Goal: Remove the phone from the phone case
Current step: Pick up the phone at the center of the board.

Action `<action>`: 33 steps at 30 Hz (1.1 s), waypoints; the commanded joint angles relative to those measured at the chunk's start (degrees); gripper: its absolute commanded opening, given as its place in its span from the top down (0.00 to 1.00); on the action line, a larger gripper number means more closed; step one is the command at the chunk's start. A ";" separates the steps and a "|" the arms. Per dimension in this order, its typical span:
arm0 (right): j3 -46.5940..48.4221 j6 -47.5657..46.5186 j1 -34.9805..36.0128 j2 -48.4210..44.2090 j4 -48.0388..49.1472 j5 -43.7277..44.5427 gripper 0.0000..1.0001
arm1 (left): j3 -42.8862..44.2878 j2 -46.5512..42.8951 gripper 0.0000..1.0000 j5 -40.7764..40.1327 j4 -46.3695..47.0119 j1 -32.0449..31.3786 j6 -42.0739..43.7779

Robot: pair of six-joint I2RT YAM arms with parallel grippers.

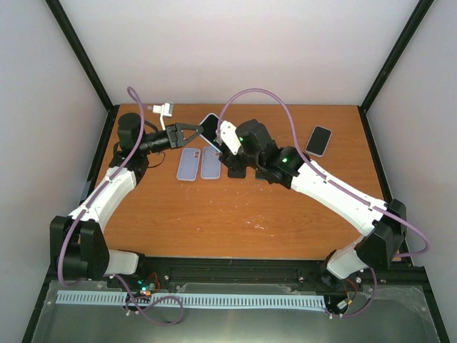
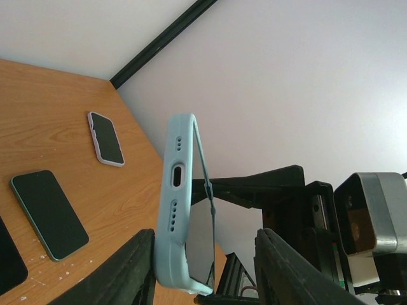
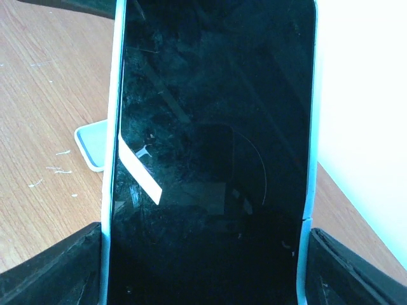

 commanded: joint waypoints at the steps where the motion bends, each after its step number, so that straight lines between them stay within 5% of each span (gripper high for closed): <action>1: 3.24 -0.19 1.00 -0.47 4.54 1.23 0.43 | 0.45 -0.82 0.56 0.12 0.93 -0.26 -0.57; 16: 1.98 -0.85 1.29 -0.80 4.91 1.37 0.39 | 0.18 -1.29 0.90 0.18 0.78 -0.25 0.12; 22: 0.46 -0.94 1.16 -2.78 3.76 -0.64 0.15 | 1.16 -1.67 0.99 0.34 -1.41 -0.26 3.05; 25: 0.03 0.27 -0.28 -4.00 1.36 -4.77 0.00 | 1.68 -2.14 0.99 0.96 -3.20 -0.26 6.13; 33: 1.61 4.66 -9.99 -6.95 -8.02 -28.47 0.00 | 2.61 -3.04 0.99 5.81 -8.27 -0.26 16.20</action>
